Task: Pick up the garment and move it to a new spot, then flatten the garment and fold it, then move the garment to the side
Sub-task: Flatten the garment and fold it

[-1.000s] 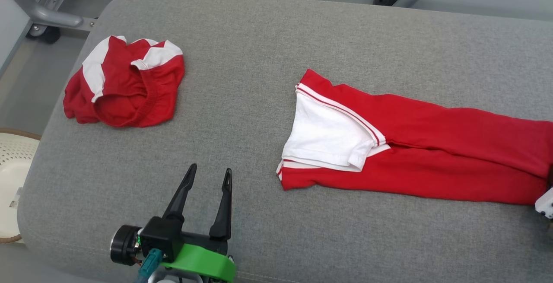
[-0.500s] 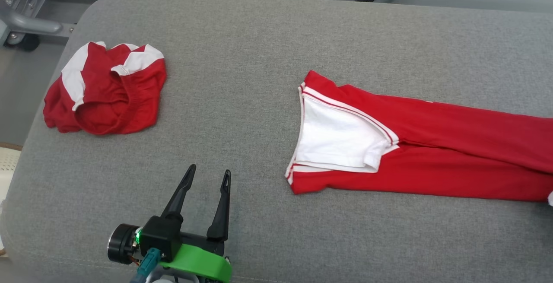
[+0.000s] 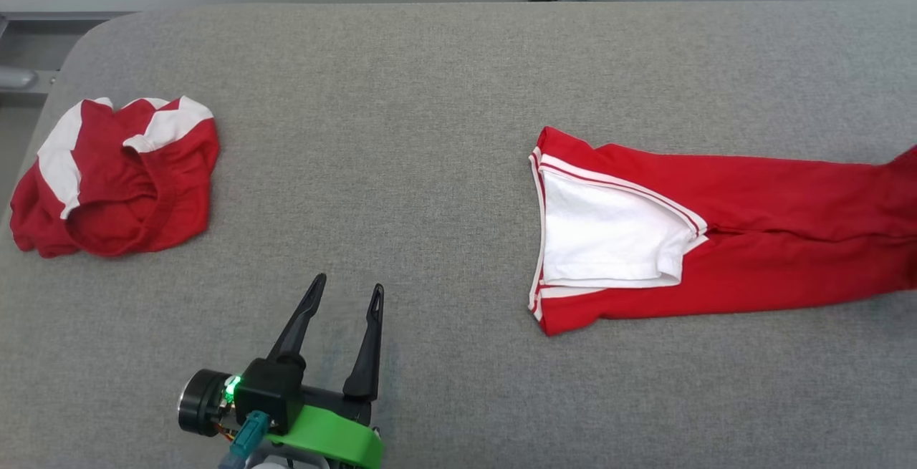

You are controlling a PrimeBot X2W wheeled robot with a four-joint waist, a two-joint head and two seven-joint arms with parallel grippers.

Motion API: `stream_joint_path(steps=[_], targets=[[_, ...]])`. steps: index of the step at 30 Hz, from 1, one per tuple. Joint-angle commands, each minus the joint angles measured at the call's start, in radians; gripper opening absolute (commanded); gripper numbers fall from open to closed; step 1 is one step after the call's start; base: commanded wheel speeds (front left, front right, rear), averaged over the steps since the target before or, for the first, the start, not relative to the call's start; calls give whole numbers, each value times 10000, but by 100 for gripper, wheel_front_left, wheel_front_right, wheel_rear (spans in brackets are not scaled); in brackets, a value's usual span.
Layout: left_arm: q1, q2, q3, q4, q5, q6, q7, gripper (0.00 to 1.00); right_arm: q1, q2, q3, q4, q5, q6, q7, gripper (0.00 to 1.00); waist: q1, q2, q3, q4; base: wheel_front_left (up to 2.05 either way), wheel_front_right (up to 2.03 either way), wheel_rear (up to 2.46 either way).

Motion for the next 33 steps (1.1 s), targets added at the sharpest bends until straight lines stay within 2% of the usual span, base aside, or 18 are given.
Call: stream_joint_path(steps=[1,8,15,21,24,33], targets=[[47,-2,7,4,26,-39,-34,100,21,212,132,-556,375,-11,292,0,0,0,-57,-156,0,0,0],[49,-13,-165,26,37,-70,-34,100,1064,1334,531,-4138,2317,-9,2307,0,0,0,-181,-144,0,0,0],[-139,-18,-455,105,-260,-75,-34,100,2116,2615,492,-6684,2219,-6,3438,0,0,0,-231,321,0,0,0],[-294,-16,-663,162,-424,17,-34,100,2556,3763,438,-7520,1779,-6,4140,0,0,0,-223,831,0,0,0],[-345,-16,-722,177,-502,43,-34,100,2708,4111,528,-7752,1650,-6,4418,0,0,0,-196,1058,0,0,0],[-441,-17,-895,170,-692,139,-34,100,2643,4611,784,-7596,1643,-6,4619,0,0,0,-40,1415,0,0,0]])
